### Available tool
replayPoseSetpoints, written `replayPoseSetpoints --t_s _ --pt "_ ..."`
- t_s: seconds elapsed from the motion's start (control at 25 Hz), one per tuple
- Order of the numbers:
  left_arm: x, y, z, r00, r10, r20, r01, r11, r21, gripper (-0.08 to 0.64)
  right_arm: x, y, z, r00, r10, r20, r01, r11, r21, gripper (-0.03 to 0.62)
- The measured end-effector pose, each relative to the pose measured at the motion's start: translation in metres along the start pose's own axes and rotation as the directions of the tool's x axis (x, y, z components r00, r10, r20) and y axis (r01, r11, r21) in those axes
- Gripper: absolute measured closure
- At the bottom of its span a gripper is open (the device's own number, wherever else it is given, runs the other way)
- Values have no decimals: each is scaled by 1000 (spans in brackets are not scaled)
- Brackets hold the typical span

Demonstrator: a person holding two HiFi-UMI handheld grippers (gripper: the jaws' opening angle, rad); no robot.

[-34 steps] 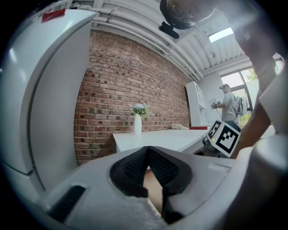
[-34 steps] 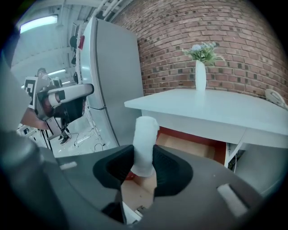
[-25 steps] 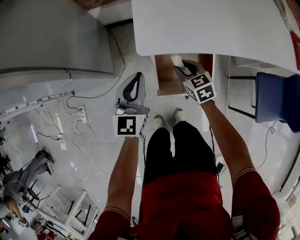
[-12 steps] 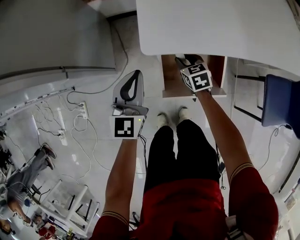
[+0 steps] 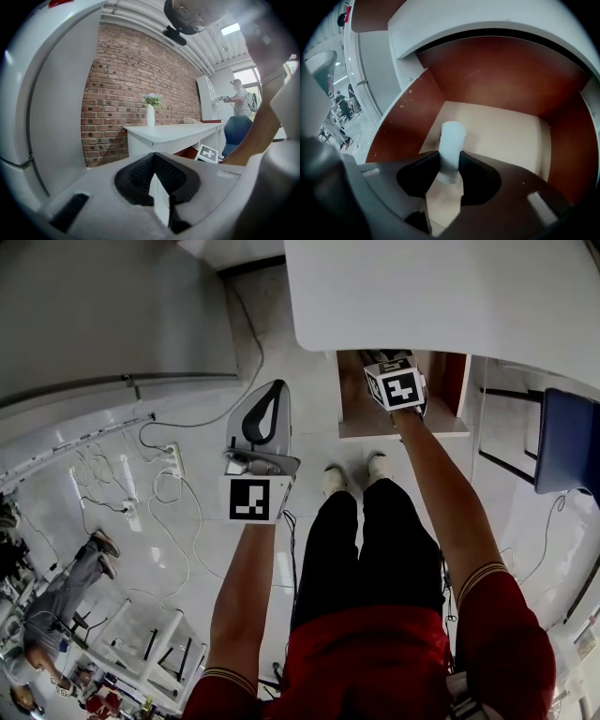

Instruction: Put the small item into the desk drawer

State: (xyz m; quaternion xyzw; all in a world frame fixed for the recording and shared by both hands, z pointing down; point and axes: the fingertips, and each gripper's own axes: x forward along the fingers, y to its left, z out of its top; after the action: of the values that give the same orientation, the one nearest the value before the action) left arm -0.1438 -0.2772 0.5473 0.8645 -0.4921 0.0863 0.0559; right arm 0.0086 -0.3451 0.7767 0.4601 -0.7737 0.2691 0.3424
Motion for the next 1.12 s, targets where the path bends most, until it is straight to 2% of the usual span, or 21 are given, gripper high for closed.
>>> replayPoseSetpoints --t_s 0.36,0.8,1.12 --pt "-6 4 -7 1000 -7 -12 7 1000 2 555 10 -1 -3 999 -30 -18 29 999 -34 427" --pt "-7 0 0 1000 -6 -1 6 1000 -4 555 -5 2 1 1000 -3 2 3 998 -59 383" --pt "-4 -5 8 1000 -9 3 9 1000 -4 555 -26 13 15 999 39 26 -36 994 -103 382"
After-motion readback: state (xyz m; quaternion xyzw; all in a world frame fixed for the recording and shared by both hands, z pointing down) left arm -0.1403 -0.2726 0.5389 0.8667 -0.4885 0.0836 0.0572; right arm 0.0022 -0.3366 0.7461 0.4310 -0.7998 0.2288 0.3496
